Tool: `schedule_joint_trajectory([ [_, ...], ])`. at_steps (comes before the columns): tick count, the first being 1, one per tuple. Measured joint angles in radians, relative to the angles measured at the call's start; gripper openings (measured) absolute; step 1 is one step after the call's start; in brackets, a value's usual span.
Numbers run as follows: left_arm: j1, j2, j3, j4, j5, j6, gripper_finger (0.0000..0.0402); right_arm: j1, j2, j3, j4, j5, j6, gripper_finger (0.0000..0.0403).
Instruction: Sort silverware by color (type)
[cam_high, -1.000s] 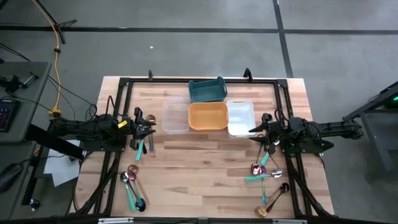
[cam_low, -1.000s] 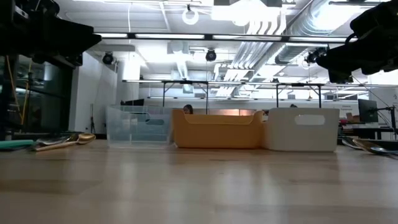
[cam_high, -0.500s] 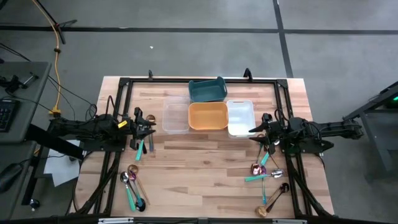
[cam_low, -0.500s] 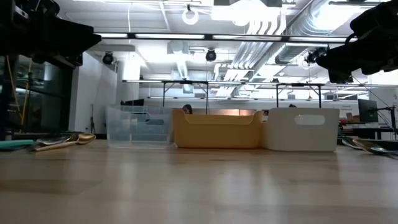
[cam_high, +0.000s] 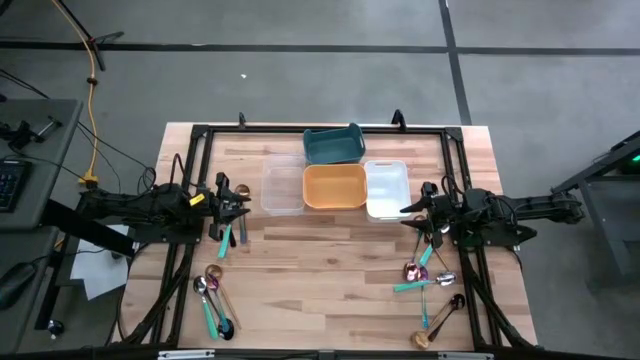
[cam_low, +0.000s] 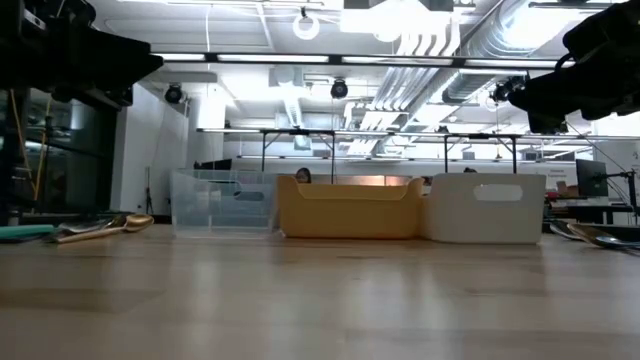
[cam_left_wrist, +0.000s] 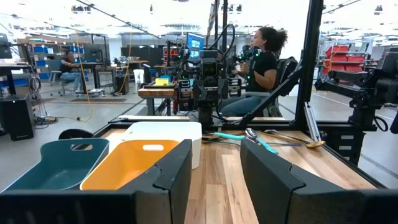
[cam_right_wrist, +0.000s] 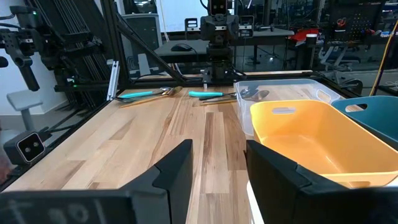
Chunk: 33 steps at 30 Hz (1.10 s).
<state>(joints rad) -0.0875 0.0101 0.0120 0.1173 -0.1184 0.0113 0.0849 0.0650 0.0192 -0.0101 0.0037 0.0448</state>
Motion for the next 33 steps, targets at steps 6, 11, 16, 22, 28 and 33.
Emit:
schedule_joint_trajectory([
  [6,0.0,0.0,0.0,0.0,0.0,0.0,0.0131,0.0,0.0,0.0,0.0,0.0,0.0,0.0144],
  [11,0.0,0.0,0.0,0.0,0.0,0.0,0.0131,0.0,0.0,0.0,0.0,0.0,0.0,0.0144],
  [16,0.0,0.0,0.0,0.0,0.0,0.0,0.0131,0.0,0.0,0.0,0.0,0.0,0.0,0.0144],
  [22,0.0,0.0,0.0,0.0,0.0,0.0,0.0131,0.0,0.0,0.0,0.0,0.0,0.0,0.0144],
  [28,0.0,0.0,0.0,0.0,0.0,0.0,0.0131,0.0,0.0,0.0,0.0,0.0,0.0,0.0144],
  [33,0.0,0.0,0.0,0.0,0.0,0.0,0.0131,0.0,0.0,-0.001,0.028,0.022,-0.072,0.0144],
])
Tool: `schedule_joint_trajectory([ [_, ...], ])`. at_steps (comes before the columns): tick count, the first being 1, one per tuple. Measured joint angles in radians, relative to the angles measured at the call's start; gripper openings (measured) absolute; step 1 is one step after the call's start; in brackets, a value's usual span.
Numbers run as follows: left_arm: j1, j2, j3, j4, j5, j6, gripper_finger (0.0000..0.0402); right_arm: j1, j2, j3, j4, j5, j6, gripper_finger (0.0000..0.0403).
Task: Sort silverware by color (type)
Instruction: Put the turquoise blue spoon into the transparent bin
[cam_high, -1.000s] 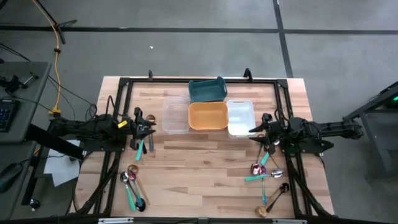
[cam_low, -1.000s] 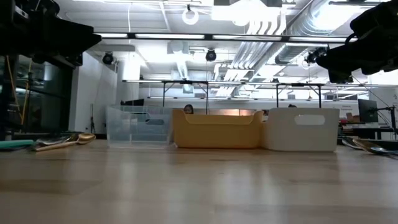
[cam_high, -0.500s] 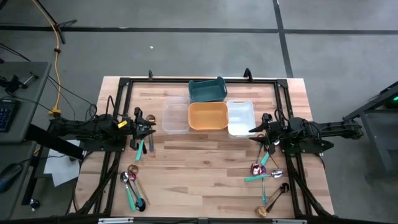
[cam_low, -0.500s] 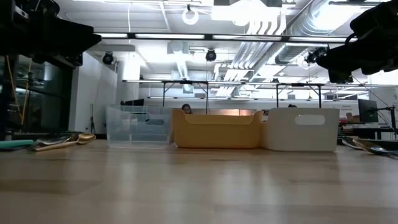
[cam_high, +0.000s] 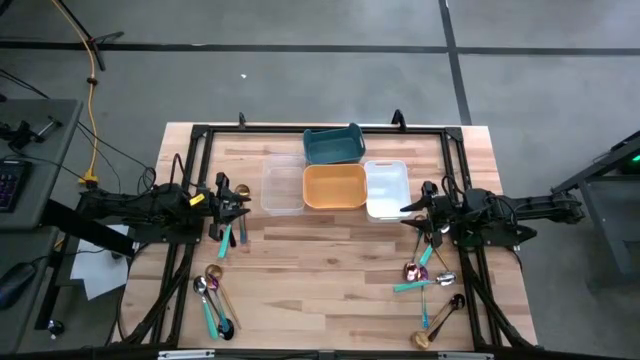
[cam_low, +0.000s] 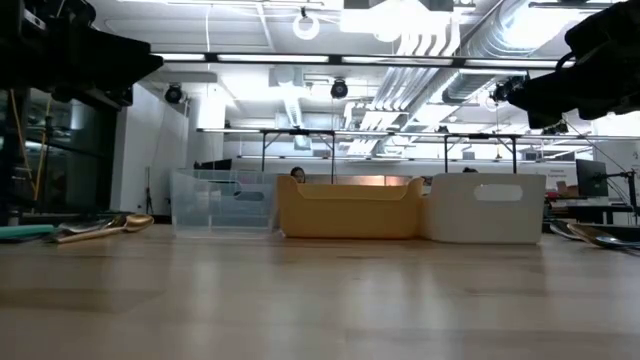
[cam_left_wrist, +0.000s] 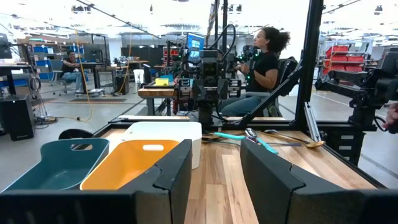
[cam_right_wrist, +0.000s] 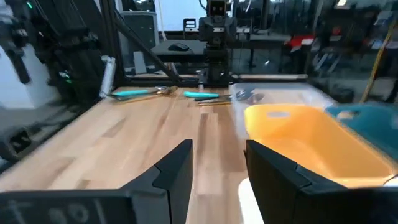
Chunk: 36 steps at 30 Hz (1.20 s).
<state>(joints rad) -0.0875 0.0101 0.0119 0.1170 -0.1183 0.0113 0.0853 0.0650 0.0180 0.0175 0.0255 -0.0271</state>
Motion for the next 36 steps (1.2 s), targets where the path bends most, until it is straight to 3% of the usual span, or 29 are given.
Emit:
schedule_joint_trajectory([
  [7,0.0,0.0,0.0,0.0,0.0,0.0,0.0131,0.0,0.0,-0.001,0.368,0.029,0.248,0.0144],
  [11,0.0,0.0,0.0,0.0,0.0,0.0,0.0131,0.0,0.0,0.0,0.54,0.052,0.252,0.0144],
  [23,0.0,0.0,0.0,0.0,0.0,0.0,0.0131,0.0,0.0,0.0,0.556,0.059,0.265,0.0144],
  [27,0.0,0.0,0.0,0.0,0.0,0.0,0.0131,0.0,0.015,0.0,0.567,0.091,0.359,0.0144],
  [36,0.0,0.0,0.0,0.0,0.0,0.0,0.0131,0.11,0.295,0.001,0.627,0.071,0.533,0.0144],
])
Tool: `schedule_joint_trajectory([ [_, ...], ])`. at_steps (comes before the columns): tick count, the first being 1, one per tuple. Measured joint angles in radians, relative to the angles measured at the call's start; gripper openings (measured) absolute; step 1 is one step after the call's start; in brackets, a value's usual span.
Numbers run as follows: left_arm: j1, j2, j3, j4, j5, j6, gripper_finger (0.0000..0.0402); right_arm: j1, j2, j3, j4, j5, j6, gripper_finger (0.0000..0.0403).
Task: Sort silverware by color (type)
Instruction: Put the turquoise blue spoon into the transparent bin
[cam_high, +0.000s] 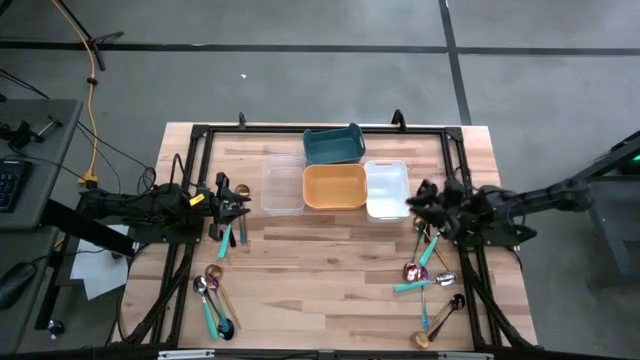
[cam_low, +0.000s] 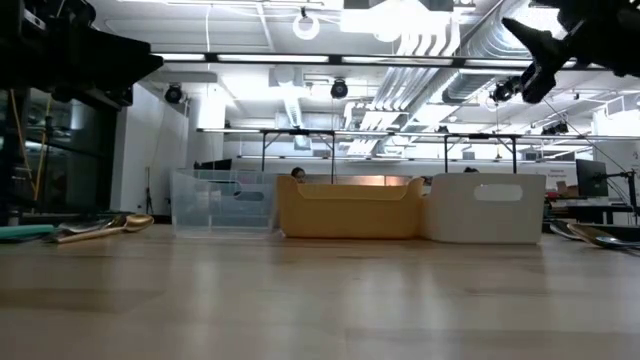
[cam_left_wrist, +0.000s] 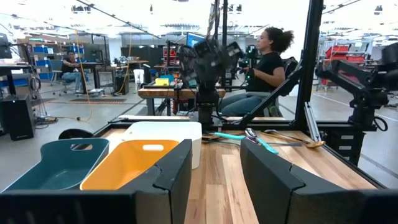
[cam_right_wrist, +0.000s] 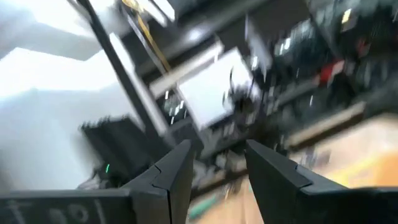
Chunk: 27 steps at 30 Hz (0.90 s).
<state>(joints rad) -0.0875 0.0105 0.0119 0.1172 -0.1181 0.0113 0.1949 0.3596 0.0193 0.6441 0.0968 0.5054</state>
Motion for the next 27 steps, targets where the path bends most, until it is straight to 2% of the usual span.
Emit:
schedule_joint_trajectory([
  [4,0.0,0.0,0.0,0.0,0.0,0.0,0.0131,0.116,0.173,0.064,0.001,0.001,0.057,0.0144],
  [8,0.0,0.0,0.0,0.0,0.0,0.0,0.0131,0.227,0.341,0.237,-0.111,0.0,-0.007,0.0144],
  [10,0.0,0.0,0.0,0.0,0.0,0.0,0.0131,0.267,0.42,0.352,-0.247,0.0,-0.039,0.0144],
  [12,0.0,0.0,0.0,0.0,0.0,0.0,0.0131,0.299,0.497,0.478,-0.472,0.006,-0.019,0.0144],
  [15,0.0,0.0,0.0,0.0,0.0,0.0,0.0131,0.339,0.629,0.646,-0.848,0.044,0.12,0.0144],
  [18,0.0,0.0,0.0,0.0,0.0,0.0,0.0131,0.377,0.766,0.766,-1.113,0.048,0.298,0.0144],
  [22,0.0,0.0,0.0,0.0,0.0,0.0,0.0131,0.437,0.931,0.85,-1.294,-0.033,0.452,0.0144],
  [27,0.0,0.0,0.0,0.0,0.0,0.0,0.0131,0.503,1.101,0.89,-1.313,-0.145,0.512,0.0144],
])
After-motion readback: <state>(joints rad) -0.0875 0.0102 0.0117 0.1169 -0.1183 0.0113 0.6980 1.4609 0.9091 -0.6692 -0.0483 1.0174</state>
